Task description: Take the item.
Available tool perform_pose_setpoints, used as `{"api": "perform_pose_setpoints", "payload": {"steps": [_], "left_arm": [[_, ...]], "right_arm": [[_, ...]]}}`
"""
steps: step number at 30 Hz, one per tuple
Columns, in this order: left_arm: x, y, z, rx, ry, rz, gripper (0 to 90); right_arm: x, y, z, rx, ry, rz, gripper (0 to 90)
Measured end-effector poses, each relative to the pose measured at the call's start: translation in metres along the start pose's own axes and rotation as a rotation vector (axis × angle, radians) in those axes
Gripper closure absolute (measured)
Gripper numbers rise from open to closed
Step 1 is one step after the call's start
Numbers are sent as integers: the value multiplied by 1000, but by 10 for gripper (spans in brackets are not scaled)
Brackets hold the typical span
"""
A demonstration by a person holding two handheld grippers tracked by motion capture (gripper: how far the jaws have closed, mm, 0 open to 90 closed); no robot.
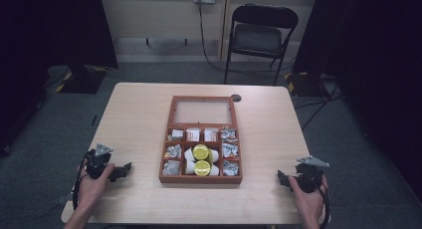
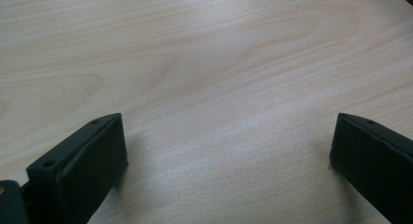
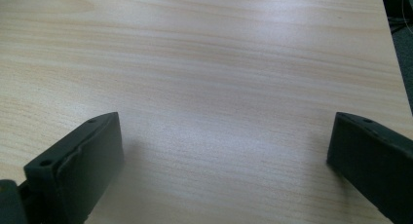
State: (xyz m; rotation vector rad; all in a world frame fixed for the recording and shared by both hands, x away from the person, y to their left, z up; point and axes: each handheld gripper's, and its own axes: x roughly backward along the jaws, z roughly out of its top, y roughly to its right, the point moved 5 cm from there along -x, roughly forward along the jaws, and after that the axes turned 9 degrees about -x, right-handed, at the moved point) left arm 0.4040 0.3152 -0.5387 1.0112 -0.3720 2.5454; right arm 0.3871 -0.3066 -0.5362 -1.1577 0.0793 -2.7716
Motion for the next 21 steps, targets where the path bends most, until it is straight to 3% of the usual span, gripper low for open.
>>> {"api": "perform_pose_setpoints", "payload": {"steps": [9,14,21], "left_arm": [[0,0,0,0,0,0,0],[0,0,0,0,0,0,0],[0,0,0,0,0,-1,0]], "right_arm": [[0,0,0,-19,3,-13,0],[3,-2,1,-14,27,-2,132],[4,-10,4,0,21,27,142]]}}
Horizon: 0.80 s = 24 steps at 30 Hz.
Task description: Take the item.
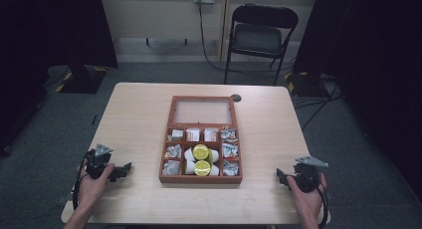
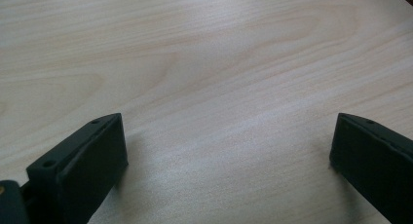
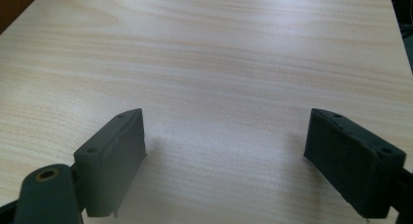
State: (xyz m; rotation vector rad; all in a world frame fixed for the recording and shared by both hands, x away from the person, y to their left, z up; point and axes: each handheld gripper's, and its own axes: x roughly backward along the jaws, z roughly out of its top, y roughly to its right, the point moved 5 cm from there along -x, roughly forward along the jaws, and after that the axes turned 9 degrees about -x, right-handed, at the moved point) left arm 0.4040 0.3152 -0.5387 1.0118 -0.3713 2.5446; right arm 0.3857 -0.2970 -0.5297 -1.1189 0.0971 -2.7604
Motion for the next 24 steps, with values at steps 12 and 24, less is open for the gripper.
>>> {"api": "perform_pose_setpoints", "payload": {"steps": [12,24], "left_arm": [[0,0,0,0,0,0,0],[0,0,0,0,0,1,0]], "right_arm": [[10,-18,12,45,46,50,170],[13,-34,19,75,55,102,207]]}}
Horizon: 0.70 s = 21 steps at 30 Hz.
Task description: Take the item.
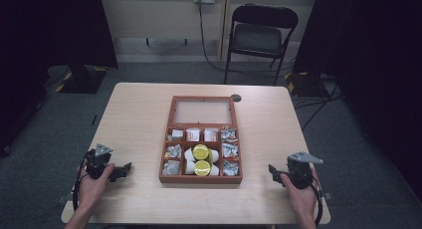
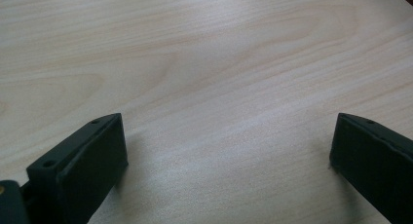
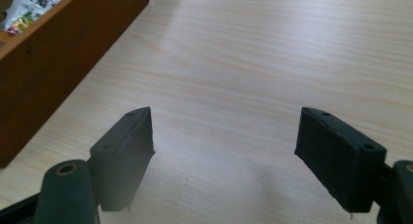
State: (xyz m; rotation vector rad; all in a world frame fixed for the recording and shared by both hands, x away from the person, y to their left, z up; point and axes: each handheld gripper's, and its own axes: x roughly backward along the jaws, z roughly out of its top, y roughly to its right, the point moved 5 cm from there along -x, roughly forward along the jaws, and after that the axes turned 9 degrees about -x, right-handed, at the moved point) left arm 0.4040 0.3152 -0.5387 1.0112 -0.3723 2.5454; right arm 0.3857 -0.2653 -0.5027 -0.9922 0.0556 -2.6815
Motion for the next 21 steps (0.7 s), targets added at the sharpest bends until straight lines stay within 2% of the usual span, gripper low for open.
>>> {"api": "perform_pose_setpoints", "payload": {"steps": [6,13,21], "left_arm": [[0,0,0,1,0,0,0],[0,0,0,0,0,0,0],[0,0,0,0,0,0,0]], "right_arm": [[3,-6,7,0,7,21,205],[8,-10,15,-7,-11,45,216],[10,-16,30,-14,16,71,216]]}}
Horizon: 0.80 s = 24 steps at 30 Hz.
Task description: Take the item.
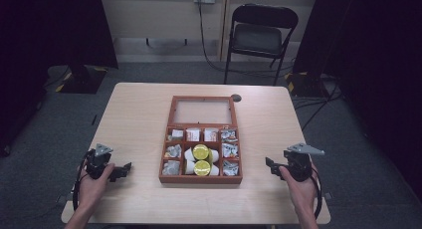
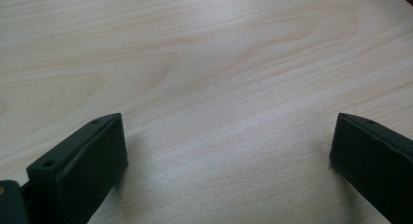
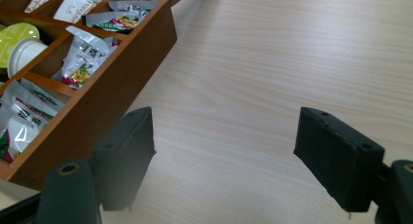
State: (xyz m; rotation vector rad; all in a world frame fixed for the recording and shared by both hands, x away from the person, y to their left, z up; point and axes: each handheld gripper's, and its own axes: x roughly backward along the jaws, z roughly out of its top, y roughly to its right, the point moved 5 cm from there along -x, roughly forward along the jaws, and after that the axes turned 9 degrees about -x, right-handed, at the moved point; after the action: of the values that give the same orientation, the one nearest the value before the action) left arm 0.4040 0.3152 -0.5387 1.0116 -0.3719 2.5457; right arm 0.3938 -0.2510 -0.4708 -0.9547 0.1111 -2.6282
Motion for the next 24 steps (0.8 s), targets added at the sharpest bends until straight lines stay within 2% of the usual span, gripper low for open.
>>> {"api": "perform_pose_setpoints", "payload": {"steps": [7,11,24], "left_arm": [[0,0,0,3,1,-1,0],[0,0,0,3,1,0,0],[0,0,0,3,1,-1,0]], "right_arm": [[-3,-7,6,6,5,21,224],[-6,-15,16,9,26,48,226],[-14,-34,26,38,16,89,248]]}}
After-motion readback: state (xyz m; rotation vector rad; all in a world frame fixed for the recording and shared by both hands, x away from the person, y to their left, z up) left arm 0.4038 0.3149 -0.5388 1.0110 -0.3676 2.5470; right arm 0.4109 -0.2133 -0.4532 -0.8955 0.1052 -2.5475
